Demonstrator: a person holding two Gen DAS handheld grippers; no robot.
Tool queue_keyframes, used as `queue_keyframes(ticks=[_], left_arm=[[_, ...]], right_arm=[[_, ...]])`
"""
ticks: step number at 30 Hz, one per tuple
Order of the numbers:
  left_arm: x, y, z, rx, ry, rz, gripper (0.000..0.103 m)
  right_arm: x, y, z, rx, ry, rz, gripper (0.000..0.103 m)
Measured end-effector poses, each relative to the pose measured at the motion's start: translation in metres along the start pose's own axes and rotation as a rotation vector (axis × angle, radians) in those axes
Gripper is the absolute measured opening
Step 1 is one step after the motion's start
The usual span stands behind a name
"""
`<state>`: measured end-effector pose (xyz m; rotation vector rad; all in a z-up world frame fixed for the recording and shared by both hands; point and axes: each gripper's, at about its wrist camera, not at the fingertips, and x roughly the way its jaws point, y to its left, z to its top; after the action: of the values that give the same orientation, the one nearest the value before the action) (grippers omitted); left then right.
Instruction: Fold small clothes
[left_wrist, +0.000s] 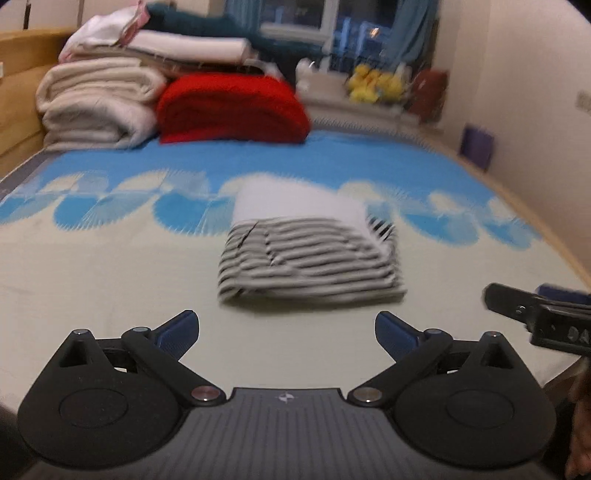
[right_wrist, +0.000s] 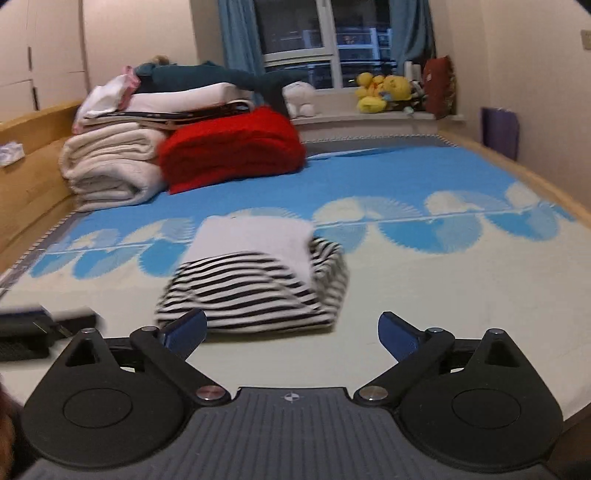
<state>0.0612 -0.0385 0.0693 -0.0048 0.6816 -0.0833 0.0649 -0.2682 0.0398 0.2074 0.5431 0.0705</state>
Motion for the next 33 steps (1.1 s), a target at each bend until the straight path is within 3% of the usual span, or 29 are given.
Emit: queue_keyframes(ticks=[4,7,15,33], left_arm=[[0.010,0.003,0.006,-0.037,-0.003,0.098,0.102],[0.018,0.002,0.004,-0.060,0.036,0.093,0.102],[0.024,-0.008,0.005,-0.066,0.026,0.070,0.102],[0.031,0.006,0.005,-0.093,0.050,0.059,0.102]], right_arm=[[0.002,0.014,-0.007,-0.087,0.015,-0.035,0.099],[0.008,0.013,-0.007,-0.075,0.029,-0.036,0.099],[0.013,0.011,-0.005,-0.059,-0.015,-0.065,0.099],[0.036,0.035,-0.003,-0.113,0.008,-0.035,0.099]])
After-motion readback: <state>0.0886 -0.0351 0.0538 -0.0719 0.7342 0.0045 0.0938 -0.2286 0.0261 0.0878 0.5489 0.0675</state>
